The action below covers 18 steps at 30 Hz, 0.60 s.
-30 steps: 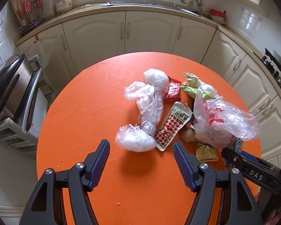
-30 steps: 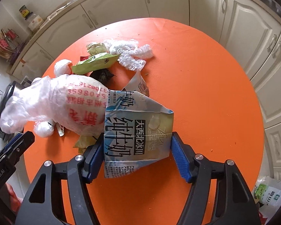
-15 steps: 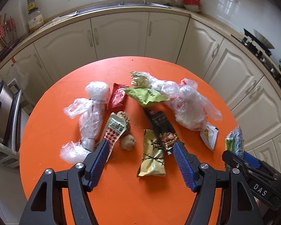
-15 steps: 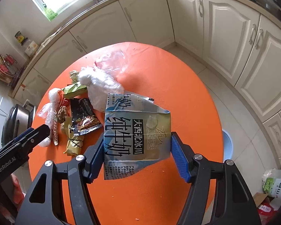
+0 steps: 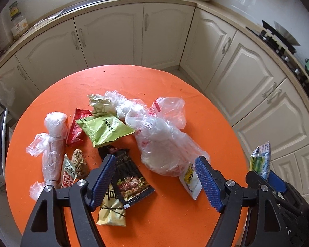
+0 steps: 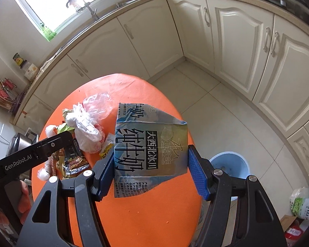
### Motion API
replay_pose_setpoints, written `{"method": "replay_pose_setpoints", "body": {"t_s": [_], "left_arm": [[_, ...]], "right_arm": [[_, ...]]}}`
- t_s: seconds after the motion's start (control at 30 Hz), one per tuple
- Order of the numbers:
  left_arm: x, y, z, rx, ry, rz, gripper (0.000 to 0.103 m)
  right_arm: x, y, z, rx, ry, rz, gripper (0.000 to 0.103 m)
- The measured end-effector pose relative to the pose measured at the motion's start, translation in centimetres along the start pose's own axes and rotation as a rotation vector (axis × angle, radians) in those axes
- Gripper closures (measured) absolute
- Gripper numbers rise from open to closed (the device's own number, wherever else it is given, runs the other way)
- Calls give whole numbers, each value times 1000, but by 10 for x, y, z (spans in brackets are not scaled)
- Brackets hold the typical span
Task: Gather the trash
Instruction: 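Grasp the clear red-printed plastic bag with the left tool while the right tool holds the carton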
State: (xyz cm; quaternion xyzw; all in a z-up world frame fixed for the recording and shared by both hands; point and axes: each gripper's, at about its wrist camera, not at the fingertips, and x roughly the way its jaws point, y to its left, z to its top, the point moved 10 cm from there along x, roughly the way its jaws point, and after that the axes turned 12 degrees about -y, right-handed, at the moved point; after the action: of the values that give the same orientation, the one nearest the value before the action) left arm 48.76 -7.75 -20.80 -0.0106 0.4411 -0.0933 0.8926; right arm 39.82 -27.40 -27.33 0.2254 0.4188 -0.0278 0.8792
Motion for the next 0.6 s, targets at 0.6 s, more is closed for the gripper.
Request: {"method": "replay_pose_setpoints", "body": {"t_s": [0.6], "left_arm": [[96,-24,5,-30,62,-15,57]], "right_arm": [[62,-19,19,-18,47,17,36]]}}
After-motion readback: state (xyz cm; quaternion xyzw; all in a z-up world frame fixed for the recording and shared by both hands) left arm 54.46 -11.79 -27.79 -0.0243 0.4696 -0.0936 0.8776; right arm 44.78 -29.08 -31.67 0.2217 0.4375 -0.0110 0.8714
